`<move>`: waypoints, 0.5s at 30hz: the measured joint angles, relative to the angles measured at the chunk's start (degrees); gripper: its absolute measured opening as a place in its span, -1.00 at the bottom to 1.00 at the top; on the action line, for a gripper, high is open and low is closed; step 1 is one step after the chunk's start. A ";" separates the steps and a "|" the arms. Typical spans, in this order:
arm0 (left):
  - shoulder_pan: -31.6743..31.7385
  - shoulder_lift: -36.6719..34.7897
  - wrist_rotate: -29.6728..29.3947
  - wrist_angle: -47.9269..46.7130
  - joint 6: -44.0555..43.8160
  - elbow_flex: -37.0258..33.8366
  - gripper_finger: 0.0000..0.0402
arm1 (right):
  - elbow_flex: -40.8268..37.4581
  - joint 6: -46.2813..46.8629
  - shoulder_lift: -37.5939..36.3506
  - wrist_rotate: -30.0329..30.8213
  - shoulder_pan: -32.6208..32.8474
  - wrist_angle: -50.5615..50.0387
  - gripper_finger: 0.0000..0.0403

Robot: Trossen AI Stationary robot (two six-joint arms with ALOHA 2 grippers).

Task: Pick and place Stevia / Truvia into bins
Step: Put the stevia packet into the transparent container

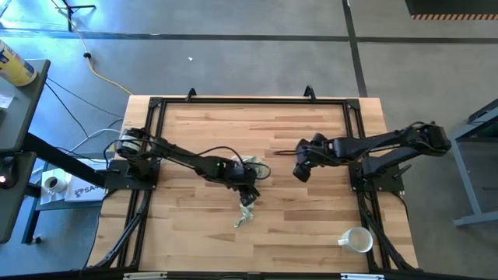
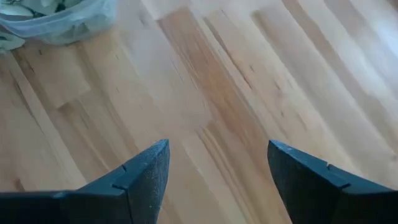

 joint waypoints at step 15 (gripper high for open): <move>0.00 3.80 -3.41 -1.59 4.81 1.09 -0.40 | -0.81 0.98 -1.09 2.72 -0.83 5.72 0.30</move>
